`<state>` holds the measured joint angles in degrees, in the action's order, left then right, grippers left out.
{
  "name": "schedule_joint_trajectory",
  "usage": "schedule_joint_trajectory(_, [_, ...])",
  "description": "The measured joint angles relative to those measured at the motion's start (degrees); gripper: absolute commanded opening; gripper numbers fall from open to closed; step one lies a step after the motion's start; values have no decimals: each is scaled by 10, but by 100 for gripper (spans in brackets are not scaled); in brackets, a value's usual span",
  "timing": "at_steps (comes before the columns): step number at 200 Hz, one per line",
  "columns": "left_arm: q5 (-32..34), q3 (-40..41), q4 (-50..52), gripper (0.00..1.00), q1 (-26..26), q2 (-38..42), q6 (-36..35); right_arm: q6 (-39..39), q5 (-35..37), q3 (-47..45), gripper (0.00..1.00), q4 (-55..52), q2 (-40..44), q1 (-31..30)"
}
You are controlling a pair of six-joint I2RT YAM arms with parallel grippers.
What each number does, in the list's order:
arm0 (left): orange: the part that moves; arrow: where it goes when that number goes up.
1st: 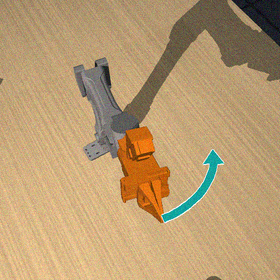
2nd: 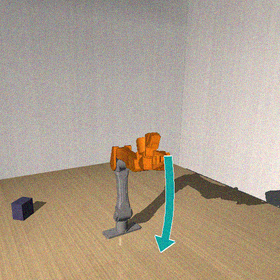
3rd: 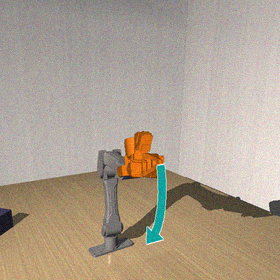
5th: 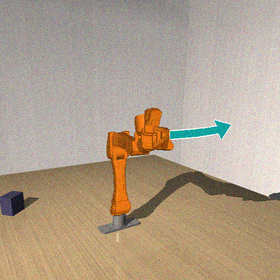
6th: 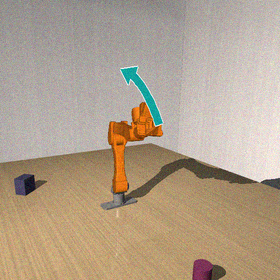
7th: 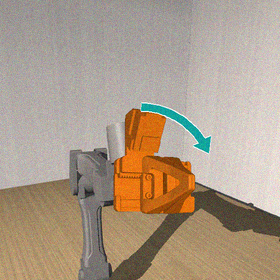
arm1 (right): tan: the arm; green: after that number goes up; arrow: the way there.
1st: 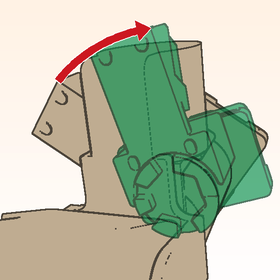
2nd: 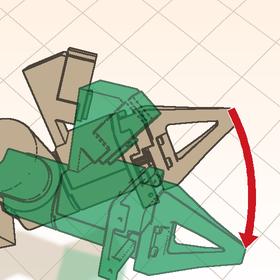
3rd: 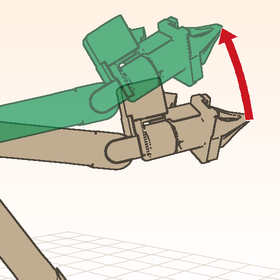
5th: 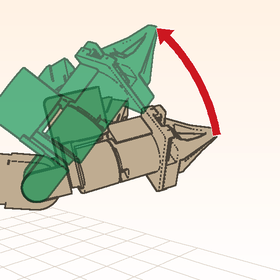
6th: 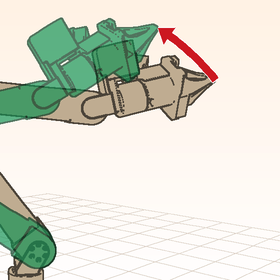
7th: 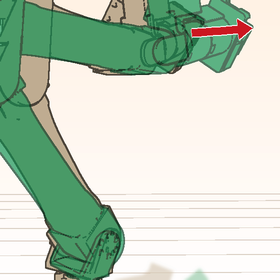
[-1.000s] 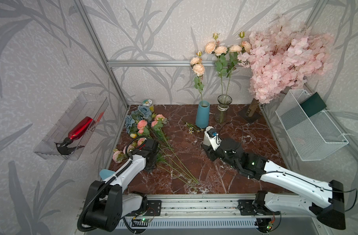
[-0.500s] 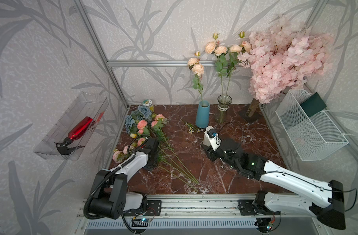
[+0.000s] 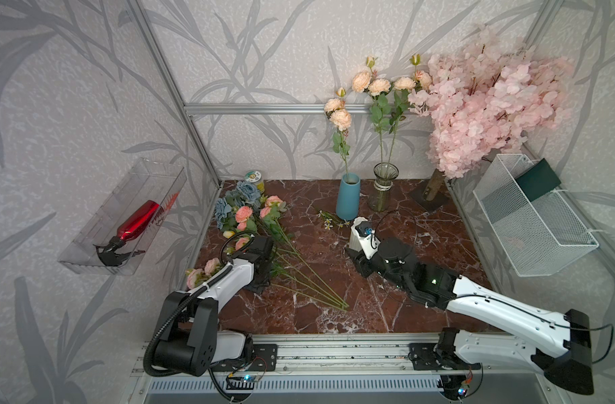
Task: Place the pink flowers into the vase
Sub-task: Pick up the flower at the center of the board.
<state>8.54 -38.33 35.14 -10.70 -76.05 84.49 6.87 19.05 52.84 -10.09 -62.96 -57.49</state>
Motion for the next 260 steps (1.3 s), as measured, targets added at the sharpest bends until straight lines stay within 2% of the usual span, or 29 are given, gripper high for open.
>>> schedule_joint_trajectory(25, [16,-23,26,0,-1,8,-6,0,0,0,56,0,0,0])
schedule_joint_trajectory(134, [106,-124,155,0,-33,11,-56,0,0,0,56,0,0,0])
schedule_joint_trajectory(169, [130,-156,189,0,-63,11,-76,2,0,0,56,0,0,0])
schedule_joint_trajectory(211, [164,-242,220,0,-105,9,-114,2,0,0,56,0,0,0])
schedule_joint_trajectory(260, [184,-290,236,0,-125,9,-152,2,2,0,56,0,2,0])
